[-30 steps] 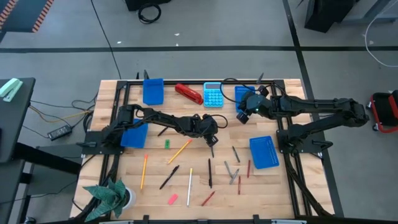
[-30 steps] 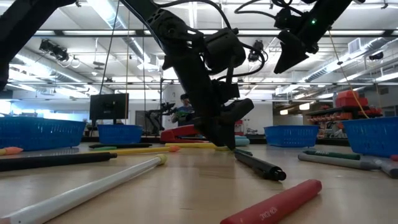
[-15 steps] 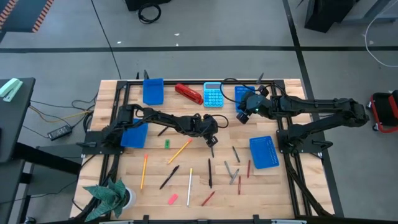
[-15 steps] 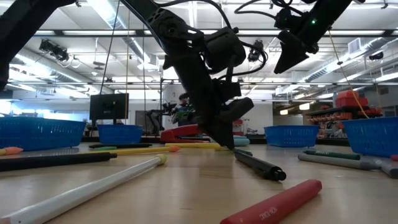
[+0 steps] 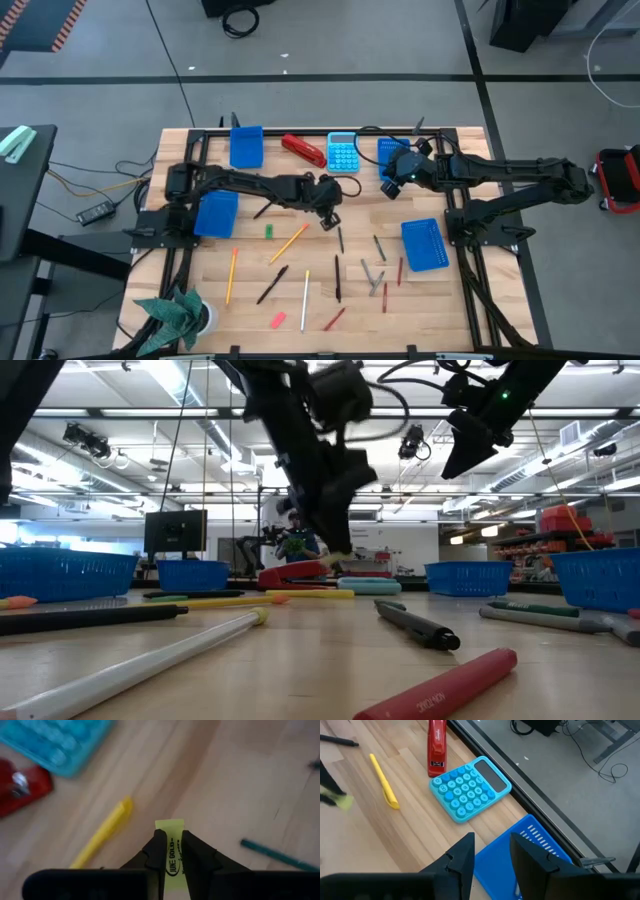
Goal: Sort crayons/erasers/pens/pencils in bins
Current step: Put the yellow eraser into the top left bin
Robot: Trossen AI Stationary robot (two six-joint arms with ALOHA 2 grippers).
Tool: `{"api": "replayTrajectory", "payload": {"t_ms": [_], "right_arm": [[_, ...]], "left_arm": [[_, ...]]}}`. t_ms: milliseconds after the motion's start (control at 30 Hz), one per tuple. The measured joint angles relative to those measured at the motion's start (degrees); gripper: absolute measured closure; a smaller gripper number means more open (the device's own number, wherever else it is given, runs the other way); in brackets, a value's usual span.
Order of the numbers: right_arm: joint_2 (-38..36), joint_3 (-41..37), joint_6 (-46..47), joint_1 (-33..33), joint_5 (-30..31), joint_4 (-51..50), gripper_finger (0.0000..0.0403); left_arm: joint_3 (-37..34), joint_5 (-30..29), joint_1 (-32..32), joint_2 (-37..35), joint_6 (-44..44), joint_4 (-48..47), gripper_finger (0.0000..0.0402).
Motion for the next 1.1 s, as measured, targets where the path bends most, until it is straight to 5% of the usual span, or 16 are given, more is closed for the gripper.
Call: {"api": "replayTrajectory", "payload": {"t_ms": [700,900,1100], "right_arm": [[0.0,0.0,0.4,0.0,0.0,-1.1,0.0274],[0.0,0.0,0.5,0.0,0.0,-1.0,0.0274],[0.0,0.0,0.9,0.0,0.0,-0.9,0.0274]], "left_arm": [[0.1,-6.8,13.7,-17.1,8.3,-20.2,0.0395],[0.1,0.7,12.5,-15.6,1.5,-16.2,0.0358],[0.1,-0.6,10.1,-9.0,-8.4,-15.1,0.0307]]}}
